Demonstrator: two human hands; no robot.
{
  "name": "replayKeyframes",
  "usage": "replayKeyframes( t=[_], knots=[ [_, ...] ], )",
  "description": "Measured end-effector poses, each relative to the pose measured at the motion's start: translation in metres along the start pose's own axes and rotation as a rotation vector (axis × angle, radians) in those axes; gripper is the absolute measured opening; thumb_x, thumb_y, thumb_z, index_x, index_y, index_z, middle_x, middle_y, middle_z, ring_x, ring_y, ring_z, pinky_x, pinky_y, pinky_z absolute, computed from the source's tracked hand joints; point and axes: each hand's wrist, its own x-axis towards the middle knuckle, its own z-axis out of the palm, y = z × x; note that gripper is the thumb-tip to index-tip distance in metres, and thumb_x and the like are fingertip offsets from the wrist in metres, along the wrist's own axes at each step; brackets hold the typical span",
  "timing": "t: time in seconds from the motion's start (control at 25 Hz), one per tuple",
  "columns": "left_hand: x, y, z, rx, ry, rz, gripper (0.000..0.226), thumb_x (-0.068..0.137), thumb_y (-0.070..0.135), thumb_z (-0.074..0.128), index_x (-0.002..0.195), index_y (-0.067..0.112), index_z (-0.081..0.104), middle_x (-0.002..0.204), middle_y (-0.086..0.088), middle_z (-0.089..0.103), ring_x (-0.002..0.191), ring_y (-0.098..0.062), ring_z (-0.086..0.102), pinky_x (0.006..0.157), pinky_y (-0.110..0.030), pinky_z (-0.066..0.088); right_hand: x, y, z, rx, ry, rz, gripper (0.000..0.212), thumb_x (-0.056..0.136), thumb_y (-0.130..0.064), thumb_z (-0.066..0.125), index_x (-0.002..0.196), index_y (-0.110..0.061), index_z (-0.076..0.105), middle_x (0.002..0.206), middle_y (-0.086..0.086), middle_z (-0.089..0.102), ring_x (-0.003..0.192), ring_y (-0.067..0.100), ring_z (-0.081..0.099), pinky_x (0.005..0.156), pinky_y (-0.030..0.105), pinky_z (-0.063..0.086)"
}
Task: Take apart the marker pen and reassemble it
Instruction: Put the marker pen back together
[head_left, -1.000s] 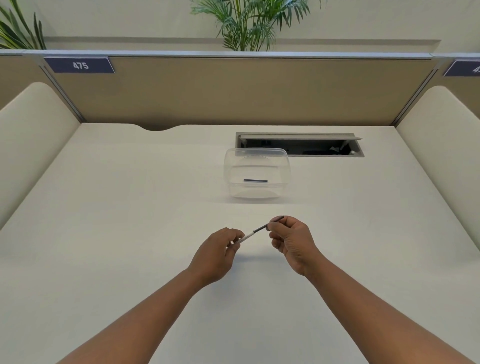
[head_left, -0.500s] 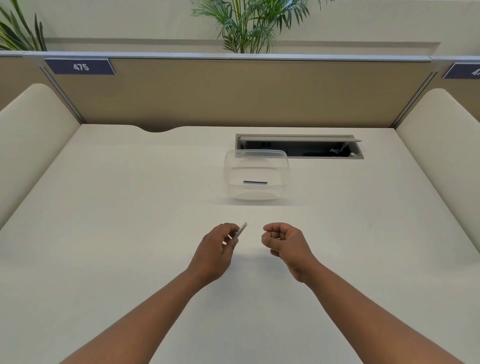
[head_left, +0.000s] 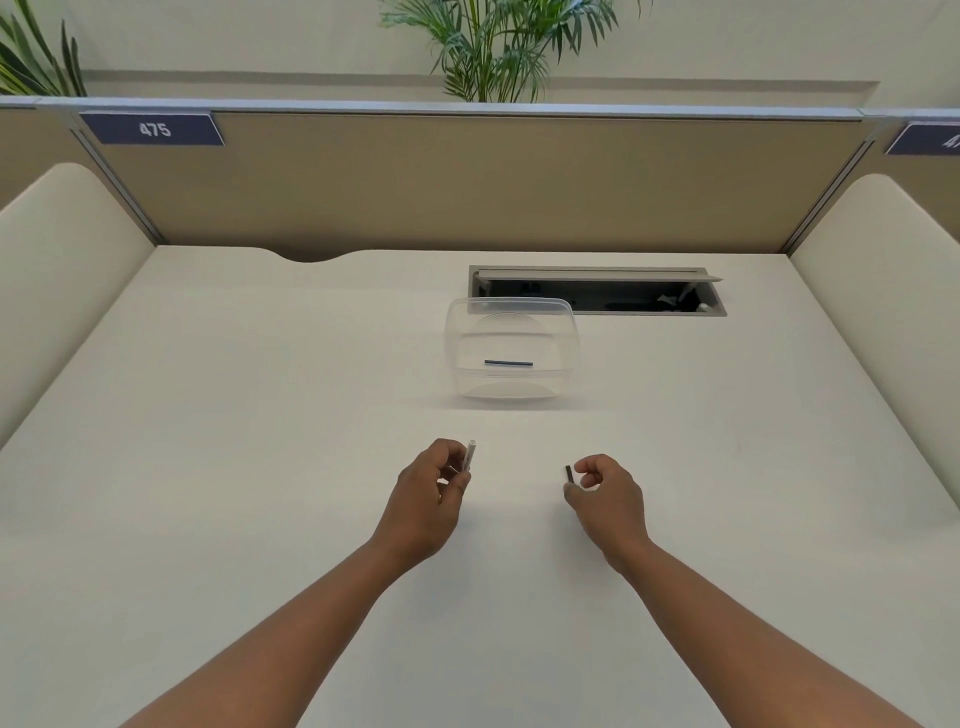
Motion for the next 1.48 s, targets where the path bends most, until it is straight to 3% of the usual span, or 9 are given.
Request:
replayKeyframes(
  t=[0.16,0.4,0.68,0.84,0.92,1.0,1.12,1.24,1.48],
  knots=[
    [0.0,0.0,0.001,0.004,-0.007,-0.007,0.022,0.098,0.013,0.057,0.093,0.034,0.054,0.083,0.021,0.059,0.063,-0.009,0.057,0.061,-0.022,0.046,0.005,0.015,-0.003,-0.174,0.016,0.012,0.027,0.078,-0.023,0.076,0.1,-0.023,0.06,0.094,-0.003,0.058,0.08,0.014,0.058,0.066,0.031,0.045],
    [-0.002,-0.001,0.003,0.005,-0.015,-0.005,0.023,0.097,0.013,0.057,0.092,0.035,0.053,0.085,0.019,0.059,0.065,-0.011,0.059,0.062,-0.022,0.046,0.009,0.017,0.0,-0.232,-0.032,0.062,0.02,0.079,-0.036,0.076,0.09,-0.024,0.064,0.088,-0.008,0.067,0.08,0.013,0.064,0.065,0.031,0.049],
    [-0.001,-0.001,0.005,0.004,-0.027,-0.004,0.025,0.097,0.014,0.058,0.092,0.038,0.053,0.086,0.017,0.061,0.066,-0.011,0.06,0.063,-0.022,0.047,0.008,0.006,0.003,-0.286,-0.051,0.134,0.003,0.079,-0.026,0.064,0.076,-0.025,0.065,0.077,-0.007,0.069,0.07,0.016,0.065,0.057,0.028,0.048],
    [-0.001,-0.003,0.004,0.014,-0.028,0.014,0.023,0.097,0.015,0.057,0.093,0.038,0.053,0.087,0.018,0.06,0.066,-0.008,0.058,0.063,-0.02,0.047,0.001,-0.005,0.001,-0.101,-0.064,0.023,0.004,0.074,-0.025,0.067,0.071,-0.023,0.066,0.066,-0.01,0.066,0.059,0.011,0.058,0.051,0.026,0.044],
    [0.0,-0.004,0.004,0.033,-0.02,0.04,0.023,0.098,0.014,0.057,0.095,0.036,0.055,0.09,0.019,0.061,0.075,-0.007,0.059,0.065,-0.018,0.047,-0.004,-0.017,0.0,0.037,-0.079,-0.046,0.006,0.074,-0.025,0.071,0.071,-0.025,0.066,0.062,-0.015,0.063,0.056,0.006,0.055,0.048,0.018,0.041],
    [0.002,-0.005,0.003,0.056,-0.004,0.06,0.023,0.098,0.013,0.056,0.099,0.036,0.056,0.094,0.019,0.062,0.088,-0.009,0.059,0.071,-0.016,0.048,-0.009,-0.031,-0.001,0.136,-0.128,-0.112,0.008,0.075,-0.024,0.075,0.073,-0.028,0.067,0.063,-0.017,0.064,0.056,0.002,0.054,0.051,0.016,0.042],
    [0.004,-0.006,0.004,0.073,-0.003,0.076,0.021,0.099,0.015,0.055,0.104,0.036,0.058,0.099,0.019,0.062,0.093,-0.01,0.058,0.075,-0.017,0.047,-0.016,-0.047,-0.003,0.239,-0.229,-0.199,0.009,0.08,-0.021,0.078,0.082,-0.027,0.072,0.073,-0.014,0.07,0.065,0.004,0.059,0.063,0.02,0.05],
    [0.004,-0.007,0.004,0.091,-0.006,0.095,0.02,0.1,0.018,0.053,0.105,0.037,0.059,0.1,0.02,0.061,0.093,-0.01,0.057,0.077,-0.022,0.049,-0.02,-0.057,-0.006,0.255,-0.267,-0.281,0.01,0.085,-0.018,0.077,0.088,-0.028,0.077,0.079,-0.016,0.075,0.073,0.0,0.064,0.068,0.014,0.05],
    [0.0,-0.009,0.002,0.104,-0.014,0.105,0.022,0.1,0.017,0.054,0.11,0.035,0.061,0.103,0.018,0.061,0.095,-0.009,0.057,0.081,-0.033,0.053,-0.024,-0.063,-0.008,0.179,-0.279,-0.344,0.013,0.089,-0.016,0.074,0.088,-0.029,0.078,0.076,-0.024,0.072,0.07,-0.005,0.062,0.065,0.008,0.047]
  ],
)
